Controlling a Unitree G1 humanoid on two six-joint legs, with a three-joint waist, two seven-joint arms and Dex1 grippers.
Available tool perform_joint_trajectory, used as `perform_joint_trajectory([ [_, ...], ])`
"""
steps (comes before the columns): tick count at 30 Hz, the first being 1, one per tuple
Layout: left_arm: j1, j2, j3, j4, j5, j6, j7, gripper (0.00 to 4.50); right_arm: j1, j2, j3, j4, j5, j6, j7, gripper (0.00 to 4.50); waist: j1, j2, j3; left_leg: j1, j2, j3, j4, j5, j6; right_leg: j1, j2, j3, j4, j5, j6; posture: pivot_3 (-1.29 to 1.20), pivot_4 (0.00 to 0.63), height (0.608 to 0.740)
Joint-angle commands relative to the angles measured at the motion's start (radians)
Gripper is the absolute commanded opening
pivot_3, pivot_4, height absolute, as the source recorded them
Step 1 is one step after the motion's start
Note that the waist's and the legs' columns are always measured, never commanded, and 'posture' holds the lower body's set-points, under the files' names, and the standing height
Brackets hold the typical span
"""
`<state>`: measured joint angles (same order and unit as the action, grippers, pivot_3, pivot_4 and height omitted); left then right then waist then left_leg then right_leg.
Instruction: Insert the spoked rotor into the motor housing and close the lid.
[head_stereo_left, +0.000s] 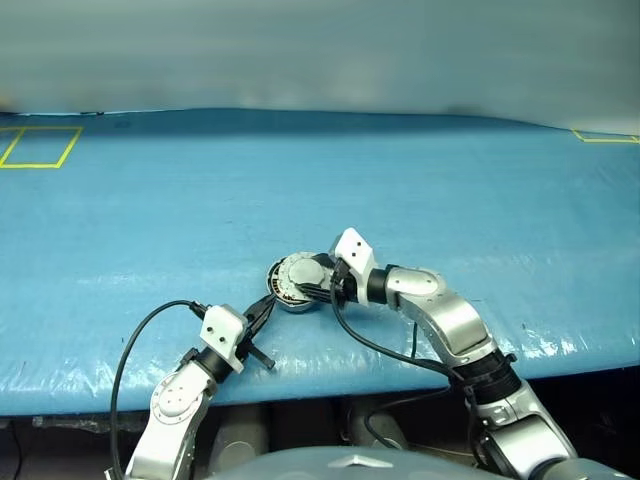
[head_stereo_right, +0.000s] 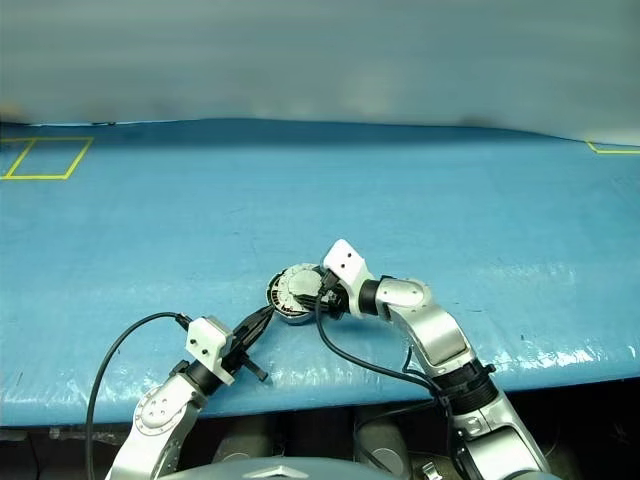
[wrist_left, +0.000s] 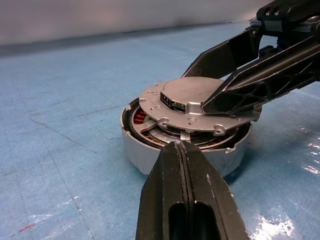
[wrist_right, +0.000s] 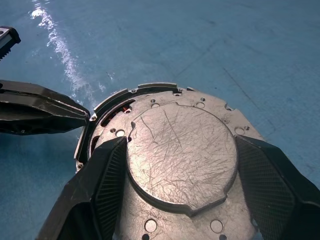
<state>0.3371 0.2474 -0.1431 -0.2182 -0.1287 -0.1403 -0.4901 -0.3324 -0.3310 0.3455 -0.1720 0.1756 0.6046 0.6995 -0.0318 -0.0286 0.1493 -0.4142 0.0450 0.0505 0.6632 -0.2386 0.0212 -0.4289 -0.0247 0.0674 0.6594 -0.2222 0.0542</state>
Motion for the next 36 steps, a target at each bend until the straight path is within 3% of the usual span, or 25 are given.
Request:
perform_joint_trajectory([
  [1,0.007,0.005,-0.008,-0.001,0.000,-0.015,-0.005,0.00,-0.003,0.013,0.009,-0.078,-0.010,0.050,-0.040,3.04,0.000,0.000,0.000,0.000,0.000,0.000,0.000,0.000,0.000,0.000,0.000,0.000,0.000,0.000,0.000,0.00,0.150,0.740],
  [15,0.023,0.006,-0.019,-0.012,-0.013,0.004,-0.007,0.00,-0.022,0.139,0.003,-0.220,0.018,0.389,-0.219,3.04,-0.005,0.001,0.000,0.000,0.002,0.000,-0.001,0.000,0.000,-0.001,-0.001,0.000,0.000,-0.001,0.000,0.00,0.150,0.740],
  [36,0.019,0.012,-0.026,-0.079,-0.032,0.069,0.002,0.00,0.111,0.216,0.084,-0.230,-0.025,0.369,-0.398,3.04,-0.007,0.002,-0.002,0.001,0.002,-0.001,-0.003,-0.001,0.000,-0.003,-0.003,-0.001,-0.003,-0.002,0.000,0.00,0.150,0.740],
])
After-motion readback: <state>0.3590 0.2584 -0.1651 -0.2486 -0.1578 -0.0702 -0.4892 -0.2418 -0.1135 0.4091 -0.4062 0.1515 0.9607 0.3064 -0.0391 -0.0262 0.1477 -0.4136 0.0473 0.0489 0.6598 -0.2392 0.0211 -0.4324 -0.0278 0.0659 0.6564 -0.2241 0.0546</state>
